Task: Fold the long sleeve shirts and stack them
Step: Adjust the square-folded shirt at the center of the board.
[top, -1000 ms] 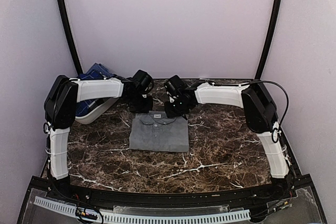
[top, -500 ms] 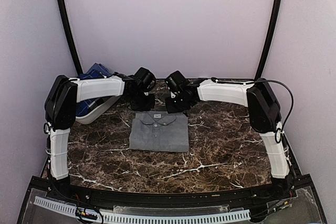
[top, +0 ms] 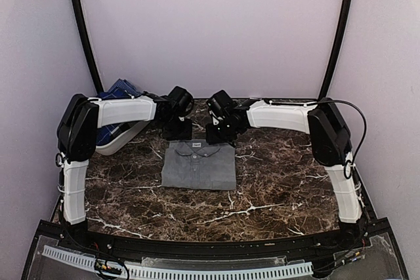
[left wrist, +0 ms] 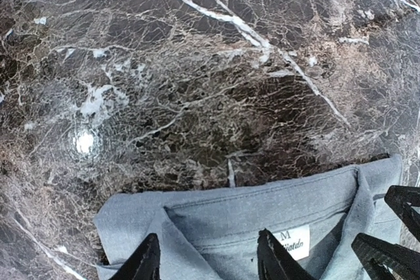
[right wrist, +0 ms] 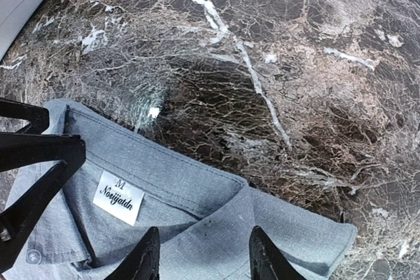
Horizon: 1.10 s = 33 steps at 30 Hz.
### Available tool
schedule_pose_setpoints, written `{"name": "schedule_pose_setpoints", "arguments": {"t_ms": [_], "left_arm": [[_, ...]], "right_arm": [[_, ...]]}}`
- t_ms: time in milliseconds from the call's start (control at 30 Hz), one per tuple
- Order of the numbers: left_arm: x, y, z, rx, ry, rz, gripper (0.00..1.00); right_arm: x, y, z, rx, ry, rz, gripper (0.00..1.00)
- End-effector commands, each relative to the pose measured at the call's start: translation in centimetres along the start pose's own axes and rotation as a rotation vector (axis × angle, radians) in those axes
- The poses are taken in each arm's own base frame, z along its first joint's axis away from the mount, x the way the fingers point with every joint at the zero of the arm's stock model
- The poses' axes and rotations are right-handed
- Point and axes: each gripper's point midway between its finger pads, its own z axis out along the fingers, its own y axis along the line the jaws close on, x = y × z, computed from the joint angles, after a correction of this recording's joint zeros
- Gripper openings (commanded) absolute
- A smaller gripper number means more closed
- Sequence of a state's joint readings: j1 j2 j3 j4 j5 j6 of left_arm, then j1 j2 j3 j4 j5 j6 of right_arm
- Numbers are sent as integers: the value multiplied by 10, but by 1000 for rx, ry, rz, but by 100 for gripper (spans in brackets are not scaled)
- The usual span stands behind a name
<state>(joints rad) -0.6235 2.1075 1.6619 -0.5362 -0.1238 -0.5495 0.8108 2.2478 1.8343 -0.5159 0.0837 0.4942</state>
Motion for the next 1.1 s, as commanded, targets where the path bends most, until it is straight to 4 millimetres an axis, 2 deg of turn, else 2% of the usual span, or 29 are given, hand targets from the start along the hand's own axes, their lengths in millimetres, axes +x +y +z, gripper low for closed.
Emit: {"name": "schedule_pose_setpoints", "arguments": {"t_ms": [0, 200, 300, 367, 400, 533, 633, 767, 1067], "left_arm": [[11, 9, 16, -34, 54, 24, 49], [14, 9, 30, -44, 69, 37, 53], [14, 9, 33, -43, 70, 36, 50], [13, 8, 33, -42, 70, 33, 42], [12, 7, 32, -41, 68, 31, 33], [8, 4, 26, -34, 66, 31, 10], [4, 1, 20, -29, 59, 36, 2], [-4, -4, 9, -19, 35, 40, 0], [-21, -14, -21, 15, -33, 35, 0]], "right_arm": [[-2, -3, 13, 12, -9, 2, 44], [5, -6, 27, 23, 10, 2, 45], [6, -7, 30, 27, 13, 3, 44], [6, -7, 29, 27, 11, 5, 41], [5, -6, 28, 26, 8, 5, 38], [0, -5, 22, 24, -7, 7, 20], [-5, -3, 17, 22, -24, 4, 7], [-12, -2, 7, 32, -47, 0, 0], [-26, -9, -21, 87, -112, 5, 0]]}}
